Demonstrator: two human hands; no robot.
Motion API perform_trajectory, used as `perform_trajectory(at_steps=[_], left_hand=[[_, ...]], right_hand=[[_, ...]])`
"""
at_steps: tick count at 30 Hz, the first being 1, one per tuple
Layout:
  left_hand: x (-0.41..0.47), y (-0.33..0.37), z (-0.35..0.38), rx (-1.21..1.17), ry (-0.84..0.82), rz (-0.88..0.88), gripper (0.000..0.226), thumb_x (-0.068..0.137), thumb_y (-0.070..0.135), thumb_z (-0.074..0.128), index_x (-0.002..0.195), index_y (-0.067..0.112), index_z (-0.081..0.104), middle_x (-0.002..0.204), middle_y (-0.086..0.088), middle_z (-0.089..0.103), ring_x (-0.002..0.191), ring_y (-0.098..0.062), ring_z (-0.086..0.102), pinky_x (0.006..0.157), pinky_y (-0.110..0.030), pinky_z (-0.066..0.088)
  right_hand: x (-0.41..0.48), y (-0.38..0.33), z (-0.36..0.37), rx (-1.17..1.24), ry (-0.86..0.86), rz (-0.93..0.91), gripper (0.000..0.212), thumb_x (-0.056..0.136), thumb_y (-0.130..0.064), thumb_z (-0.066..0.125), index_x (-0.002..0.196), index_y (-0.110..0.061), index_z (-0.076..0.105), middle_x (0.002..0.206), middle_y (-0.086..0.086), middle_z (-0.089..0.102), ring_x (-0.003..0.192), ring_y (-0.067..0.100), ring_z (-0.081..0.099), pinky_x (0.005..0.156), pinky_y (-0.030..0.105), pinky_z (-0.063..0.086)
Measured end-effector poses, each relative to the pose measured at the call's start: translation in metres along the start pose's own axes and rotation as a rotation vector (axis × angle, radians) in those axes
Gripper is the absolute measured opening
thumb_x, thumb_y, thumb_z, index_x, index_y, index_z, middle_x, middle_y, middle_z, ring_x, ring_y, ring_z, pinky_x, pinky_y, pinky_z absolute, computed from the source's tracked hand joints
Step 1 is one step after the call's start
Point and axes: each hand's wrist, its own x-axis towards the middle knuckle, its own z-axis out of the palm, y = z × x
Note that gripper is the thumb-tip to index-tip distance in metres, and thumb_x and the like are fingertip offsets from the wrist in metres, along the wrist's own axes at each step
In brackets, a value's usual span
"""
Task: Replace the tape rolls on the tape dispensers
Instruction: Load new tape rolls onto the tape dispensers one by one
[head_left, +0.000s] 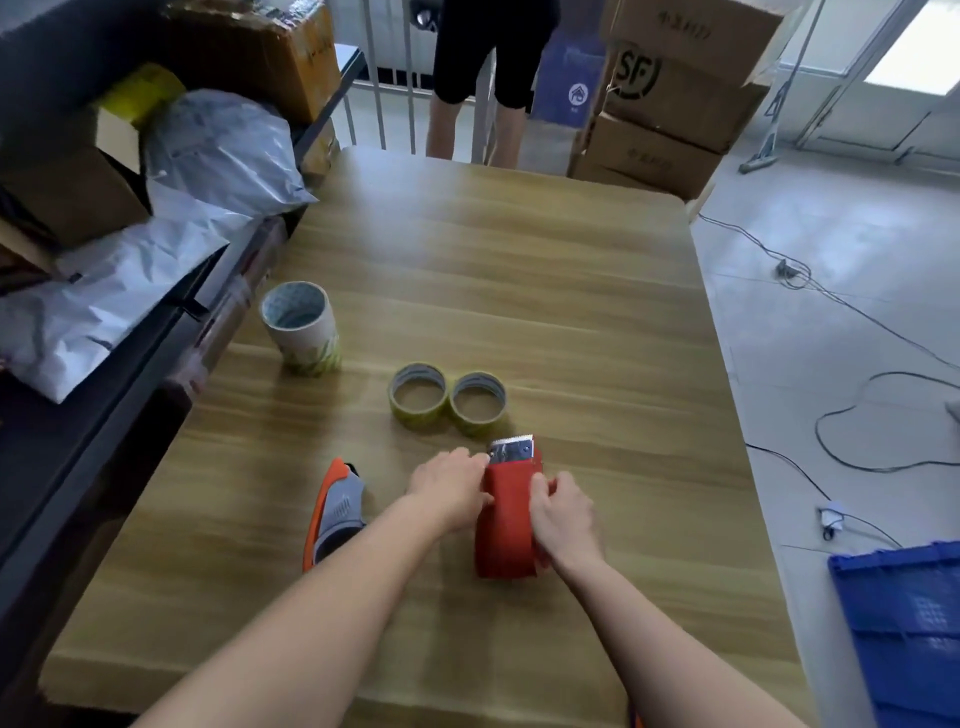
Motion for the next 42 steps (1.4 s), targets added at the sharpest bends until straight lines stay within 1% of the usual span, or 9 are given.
perform_trajectory(at_steps=[5,9,14,19,23,28,32,38,42], left_hand=[[0.018,0.011,0.007,-0.042,-0.042,0.024,0.031,0.091,0.041,0.05,0.117,0.023,0.054,0.119,-0.003,0.057,0.114,-0.027,0.054,0.087,-0.039,0.046],[0.032,0.011,-0.001,0.081,0.226,0.028,0.033,0.089,0.032,0.056,0.12,0.021,0.052,0.125,-0.003,0.049,0.12,-0.025,0.045,0.091,-0.039,0.041],[0.056,0.001,-0.005,0.216,0.143,-0.047,0.063,0.086,0.004,0.046,0.144,0.017,0.025,0.144,-0.003,0.039,0.144,-0.021,0.019,0.118,-0.047,0.009],[0.054,0.003,-0.002,0.274,0.083,-0.048,0.031,0.09,0.012,0.043,0.113,0.026,0.059,0.115,-0.001,0.057,0.117,-0.021,0.05,0.113,-0.049,0.011],[0.047,0.006,-0.002,-0.372,0.263,-0.113,0.011,0.092,0.02,0.053,0.096,0.014,0.062,0.103,-0.005,0.064,0.101,-0.025,0.058,0.1,-0.039,0.035],[0.026,0.027,-0.02,-1.114,0.235,0.006,0.013,0.091,0.0,0.056,0.09,0.009,0.065,0.087,-0.006,0.068,0.083,-0.014,0.056,0.08,-0.024,0.046],[0.016,0.047,-0.029,-1.229,0.251,0.029,0.016,0.092,0.001,0.055,0.096,0.012,0.066,0.103,-0.006,0.06,0.095,-0.011,0.058,0.092,-0.028,0.047],[0.002,0.06,-0.051,-1.25,0.235,0.073,0.03,0.099,0.007,0.042,0.08,0.01,0.066,0.114,0.004,0.049,0.096,0.003,0.051,0.079,-0.004,0.042],[-0.005,0.053,-0.059,-1.328,0.176,0.068,0.019,0.095,0.007,0.052,0.086,0.01,0.069,0.124,0.0,0.053,0.114,-0.004,0.05,0.101,-0.024,0.039]], right_hand=[[0.012,0.006,0.001,0.111,-0.13,0.056,0.047,0.07,-0.04,0.08,0.093,-0.017,0.046,0.091,-0.001,0.059,0.091,0.025,0.063,0.07,0.031,0.044],[0.03,0.004,-0.002,0.212,-0.134,0.208,0.043,0.071,-0.032,0.08,0.093,-0.011,0.051,0.102,0.013,0.065,0.085,0.03,0.065,0.077,0.039,0.053],[0.043,0.013,-0.005,0.301,-0.196,0.323,0.042,0.076,-0.043,0.071,0.08,-0.003,0.059,0.085,0.019,0.06,0.076,0.03,0.057,0.067,0.037,0.043],[0.049,0.025,-0.013,0.669,-0.284,0.457,0.035,0.094,-0.035,0.058,0.094,-0.001,0.064,0.081,0.012,0.066,0.068,0.025,0.063,0.06,0.035,0.055],[0.055,0.028,-0.016,0.834,-0.211,0.382,0.033,0.098,-0.034,0.052,0.081,-0.008,0.063,0.075,0.006,0.067,0.064,0.019,0.064,0.062,0.031,0.052],[0.063,0.014,-0.03,1.139,-0.219,0.276,0.033,0.098,-0.036,0.051,0.09,-0.007,0.066,0.072,0.001,0.076,0.061,0.014,0.072,0.061,0.032,0.06],[0.061,-0.004,-0.046,1.254,-0.296,0.193,0.041,0.097,-0.038,0.049,0.111,-0.003,0.063,0.097,0.013,0.075,0.086,0.026,0.072,0.087,0.051,0.055],[0.053,-0.009,-0.06,1.358,-0.46,0.1,0.062,0.087,-0.045,0.052,0.129,0.001,0.054,0.123,0.021,0.065,0.116,0.038,0.061,0.103,0.061,0.041],[0.05,-0.004,-0.066,1.424,-0.585,0.032,0.06,0.092,-0.043,0.047,0.132,0.001,0.051,0.129,0.025,0.059,0.12,0.046,0.055,0.104,0.064,0.038]])
